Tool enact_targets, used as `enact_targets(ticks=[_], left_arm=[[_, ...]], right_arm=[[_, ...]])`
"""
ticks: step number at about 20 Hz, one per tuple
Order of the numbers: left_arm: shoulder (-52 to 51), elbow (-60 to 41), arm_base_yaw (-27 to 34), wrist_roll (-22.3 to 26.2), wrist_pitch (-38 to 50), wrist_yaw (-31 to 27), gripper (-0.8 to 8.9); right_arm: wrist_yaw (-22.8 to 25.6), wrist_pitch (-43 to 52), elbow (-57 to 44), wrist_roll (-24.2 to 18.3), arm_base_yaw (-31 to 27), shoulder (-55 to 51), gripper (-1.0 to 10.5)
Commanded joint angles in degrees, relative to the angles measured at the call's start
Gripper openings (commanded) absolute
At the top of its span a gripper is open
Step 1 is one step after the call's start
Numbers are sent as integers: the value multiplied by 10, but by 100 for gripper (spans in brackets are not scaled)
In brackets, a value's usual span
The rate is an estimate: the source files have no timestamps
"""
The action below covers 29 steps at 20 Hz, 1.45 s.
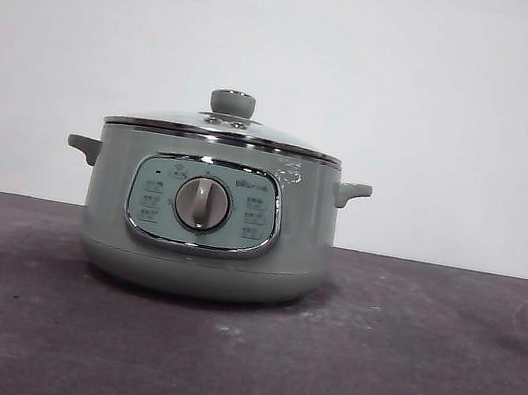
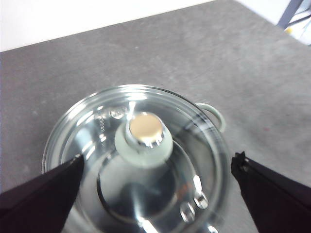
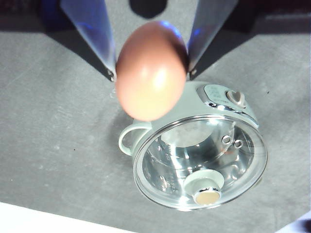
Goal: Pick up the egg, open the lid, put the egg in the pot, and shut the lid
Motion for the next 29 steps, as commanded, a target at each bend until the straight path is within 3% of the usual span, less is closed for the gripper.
enact_targets(ticks=[1,7,14,15,17,21,24,28,29], left_arm=[[63,34,-15,14,10,-27,656],[170,47,-31,14,59,-49,656],[197,47,-33,12,92,-61,654],[197,47,-33,12,92,-62,605],[197,47,-32,12,81,-62,395],[198,47,-33,12,76,-58,366],[198,47,-33,12,75,-56,140],[198,47,-33,7,73,-55,-13],[198,47,-33,7,73,-55,-8]], right_arm=[[2,-5,-1,2,0,-2,-17],[0,-10,-1,2,0,-2,-16],[1,-11,-1,1,0,-2,-16],[1,-11,-1,1,0,-2,-16],[1,-11,-1,1,0,-2,-16],[1,-10,-1,1,0,-2,-16],[1,-10,-1,1,0,-2,-16],[1,-10,-1,1,0,-2,-16],[1,-10,-1,1,0,-2,-16]])
